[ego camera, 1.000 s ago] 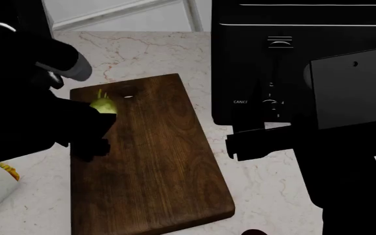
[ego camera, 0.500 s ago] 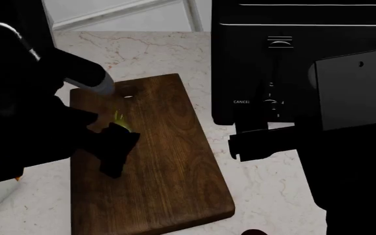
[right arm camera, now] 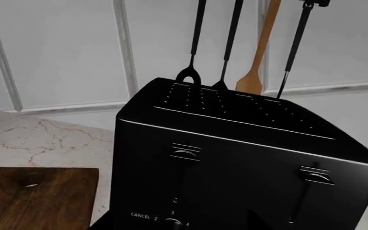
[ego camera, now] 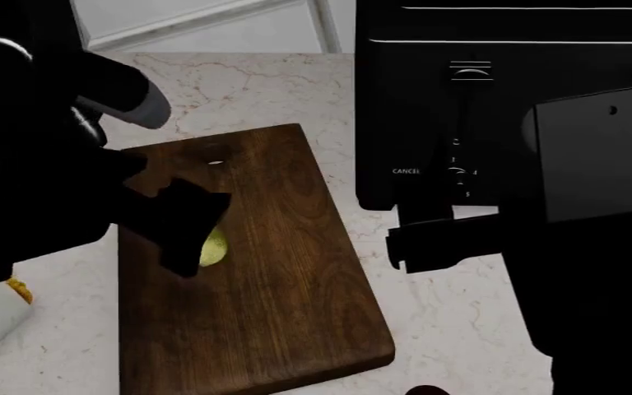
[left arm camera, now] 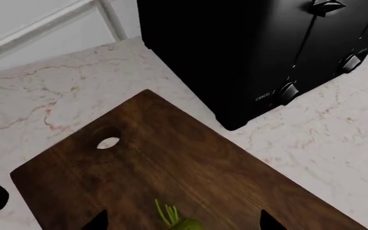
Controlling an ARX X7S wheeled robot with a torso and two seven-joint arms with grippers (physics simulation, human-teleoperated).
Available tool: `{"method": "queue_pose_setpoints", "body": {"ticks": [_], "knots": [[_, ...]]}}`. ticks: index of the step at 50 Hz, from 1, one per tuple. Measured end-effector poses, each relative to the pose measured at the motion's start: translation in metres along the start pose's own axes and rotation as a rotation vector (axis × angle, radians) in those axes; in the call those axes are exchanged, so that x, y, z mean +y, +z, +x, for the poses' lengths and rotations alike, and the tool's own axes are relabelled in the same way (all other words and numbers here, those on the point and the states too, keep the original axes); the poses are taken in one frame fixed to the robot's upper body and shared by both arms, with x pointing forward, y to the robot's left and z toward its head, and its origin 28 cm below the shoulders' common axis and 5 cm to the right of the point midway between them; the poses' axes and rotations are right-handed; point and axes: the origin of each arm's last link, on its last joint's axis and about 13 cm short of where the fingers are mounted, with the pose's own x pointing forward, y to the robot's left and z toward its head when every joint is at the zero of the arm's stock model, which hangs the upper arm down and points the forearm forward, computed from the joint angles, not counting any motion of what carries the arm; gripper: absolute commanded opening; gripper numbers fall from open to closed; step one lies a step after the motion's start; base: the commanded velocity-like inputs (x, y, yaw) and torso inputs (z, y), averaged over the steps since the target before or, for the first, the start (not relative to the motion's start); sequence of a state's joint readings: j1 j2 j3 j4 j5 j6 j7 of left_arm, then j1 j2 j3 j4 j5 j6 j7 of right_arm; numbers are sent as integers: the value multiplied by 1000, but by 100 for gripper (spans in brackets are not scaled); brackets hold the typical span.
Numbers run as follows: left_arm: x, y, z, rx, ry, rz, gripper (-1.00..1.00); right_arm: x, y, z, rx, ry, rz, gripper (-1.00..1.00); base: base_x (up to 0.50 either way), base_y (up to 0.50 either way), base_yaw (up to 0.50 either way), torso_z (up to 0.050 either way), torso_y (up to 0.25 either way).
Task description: Clear the non-vegetable object off the cutting board and place the vegetables onto it.
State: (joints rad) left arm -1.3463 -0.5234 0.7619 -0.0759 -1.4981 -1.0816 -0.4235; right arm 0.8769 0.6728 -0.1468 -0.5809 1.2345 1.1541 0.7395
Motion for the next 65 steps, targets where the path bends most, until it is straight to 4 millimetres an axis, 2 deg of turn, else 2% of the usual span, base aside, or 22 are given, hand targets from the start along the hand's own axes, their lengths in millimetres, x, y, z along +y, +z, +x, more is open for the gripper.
{"method": "queue_pose_setpoints", "body": {"ticks": [10, 21, 35, 52, 65], "knots": [[-4, 2, -27, -110, 36, 39, 100, -1, 8, -5, -1, 6, -14, 100, 0, 0, 0, 0, 0], [-13, -14, -52, -249, 96, 85, 100, -5, 22, -19, 20, 28, -54, 100, 0, 0, 0, 0, 0], [-27, -40, -87, -501, 173, -8, 100, -13, 47, -56, 112, 77, -103, 100, 0, 0, 0, 0, 0], [-33, -56, -102, -612, 209, -89, 100, -11, 61, -88, 275, 134, -50, 100, 0, 0, 0, 0, 0], [-35, -60, -104, -647, 202, -114, 100, -7, 63, -100, 420, 175, -38, 100, 0, 0, 0, 0, 0]]}}
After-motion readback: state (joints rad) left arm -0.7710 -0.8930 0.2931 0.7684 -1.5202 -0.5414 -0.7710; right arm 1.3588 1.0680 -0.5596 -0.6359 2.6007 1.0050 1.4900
